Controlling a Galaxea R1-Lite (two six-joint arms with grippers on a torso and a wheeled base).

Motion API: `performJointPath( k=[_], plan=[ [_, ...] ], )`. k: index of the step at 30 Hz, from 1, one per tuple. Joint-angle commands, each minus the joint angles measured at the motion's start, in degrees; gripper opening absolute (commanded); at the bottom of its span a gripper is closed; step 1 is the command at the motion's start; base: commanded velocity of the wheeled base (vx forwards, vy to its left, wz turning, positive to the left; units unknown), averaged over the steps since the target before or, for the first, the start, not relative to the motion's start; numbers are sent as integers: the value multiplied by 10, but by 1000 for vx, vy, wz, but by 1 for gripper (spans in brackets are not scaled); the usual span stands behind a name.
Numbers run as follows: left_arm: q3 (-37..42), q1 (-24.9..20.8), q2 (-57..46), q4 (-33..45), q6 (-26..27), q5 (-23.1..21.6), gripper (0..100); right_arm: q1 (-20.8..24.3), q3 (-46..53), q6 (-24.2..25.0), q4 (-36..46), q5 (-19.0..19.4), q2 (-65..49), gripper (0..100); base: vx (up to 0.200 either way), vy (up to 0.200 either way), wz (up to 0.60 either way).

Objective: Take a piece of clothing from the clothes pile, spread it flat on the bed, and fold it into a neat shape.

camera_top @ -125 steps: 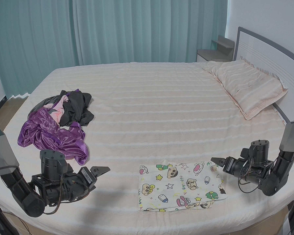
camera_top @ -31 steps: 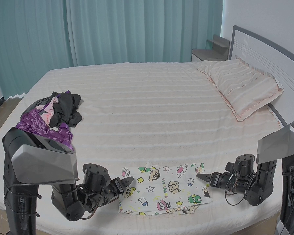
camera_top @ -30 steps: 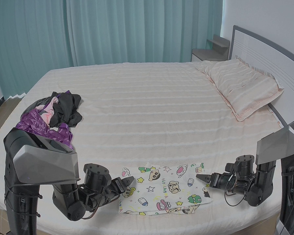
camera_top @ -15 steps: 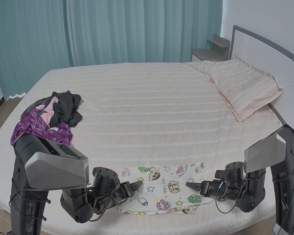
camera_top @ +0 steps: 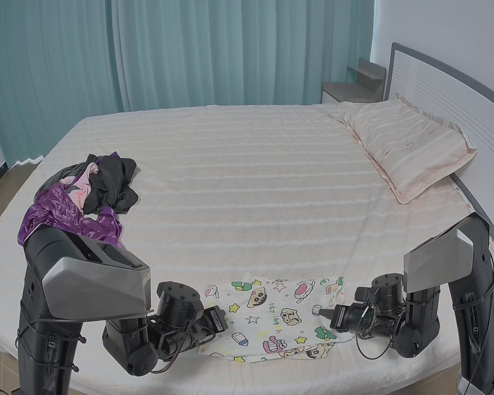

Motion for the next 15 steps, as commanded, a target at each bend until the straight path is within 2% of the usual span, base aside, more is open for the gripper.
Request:
performJointPath(
  k=[1, 7, 12, 15],
  plan=[
    [6, 0, -5, 1, 0, 1, 0, 0, 1, 0, -1, -2, 1, 0, 0, 0, 0],
    [16, 0, -28, -3, -39, 6, 0, 1, 0, 0, 0, -2, 1, 0, 0, 0, 0],
    [43, 7, -44, -4, -44, -1, 0, 1, 0, 0, 0, -2, 0, 0, 0, 0, 0],
    [53, 8, -46, -5, -48, -3, 0, 1, 0, 0, 0, -2, 0, 0, 0, 200, 0]
  ],
)
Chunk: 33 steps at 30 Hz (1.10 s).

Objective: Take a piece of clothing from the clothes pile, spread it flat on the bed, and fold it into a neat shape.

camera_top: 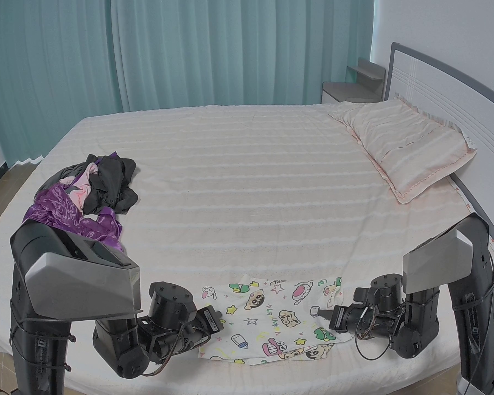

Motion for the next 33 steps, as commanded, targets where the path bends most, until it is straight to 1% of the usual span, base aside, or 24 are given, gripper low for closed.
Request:
performJointPath(
  k=[1, 18, 33],
  plan=[
    [14, 4, -14, -3, -2, -2, 0, 0, 0, 0, 0, -1, -1, 0, 0, 200, 0],
    [47, 3, -21, -8, -5, -1, 0, 0, 3, 1, -1, -1, -3, 0, 0, 200, 0],
    [49, 4, -25, -8, -13, 0, 0, 0, 8, 0, -13, -1, -5, 0, 0, 200, 0]
  ],
)
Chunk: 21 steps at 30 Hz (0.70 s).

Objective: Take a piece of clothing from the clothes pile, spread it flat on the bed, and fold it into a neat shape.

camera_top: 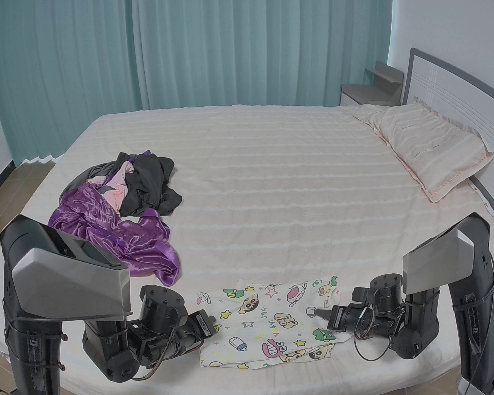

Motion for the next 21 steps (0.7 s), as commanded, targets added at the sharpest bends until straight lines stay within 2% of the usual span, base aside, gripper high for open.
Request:
performJointPath(
  k=[1, 21],
  plan=[
    [0, 0, -1, 0, 0, 1, 0, 1, 3, 0, -3, -1, -1, 0, 0, 200, 0],
    [2, 0, 4, 0, 0, -1, 0, 7, 15, 0, -8, -1, -12, 0, 0, 200, 0]
  ],
)
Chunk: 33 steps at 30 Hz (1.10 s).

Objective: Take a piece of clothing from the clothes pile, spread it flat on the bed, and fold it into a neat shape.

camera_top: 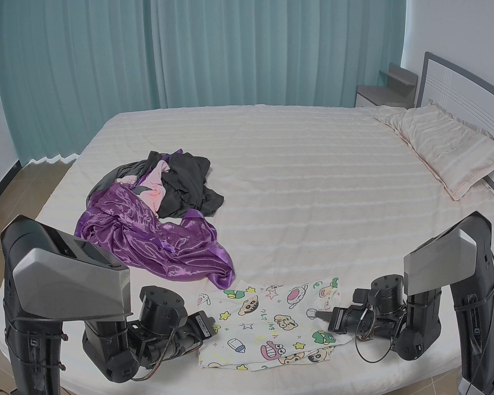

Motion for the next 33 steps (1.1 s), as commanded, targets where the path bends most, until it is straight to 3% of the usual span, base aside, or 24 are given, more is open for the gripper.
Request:
performJointPath(
  k=[1, 5, 15, 16, 26, 29, 30, 33],
  plan=[
    [0, 0, 2, -1, 0, 0, 0, 0, 1, 0, -8, 1, -2, 0, 0, 200, 0],
    [1, 0, 3, -1, 0, -2, 0, 1, 5, 0, -8, 0, -6, 0, 0, 200, 0],
    [12, 0, -2, -1, 0, -25, 0, 9, 24, 20, -8, -2, -30, 0, 0, 0, 0],
    [12, 0, -2, -1, 0, -25, 100, 8, 26, 20, -8, -2, -29, 100, 0, 0, 0],
    [19, 15, -7, -2, -2, -25, 100, -1, 95, 13, -8, -1, -73, 100, 0, 0, 0],
    [26, 37, -12, -39, -34, -48, 100, -11, 134, 6, -8, 4, -114, 100, 0, 0, 0],
    [40, 53, -18, -81, -60, -78, 100, -17, 156, -7, -7, 10, -127, 100, 0, 0, 0],
    [66, 65, -18, -128, -65, -106, 100, -33, 169, -37, -8, 12, -124, 100, 0, 0, 0]
  ],
)
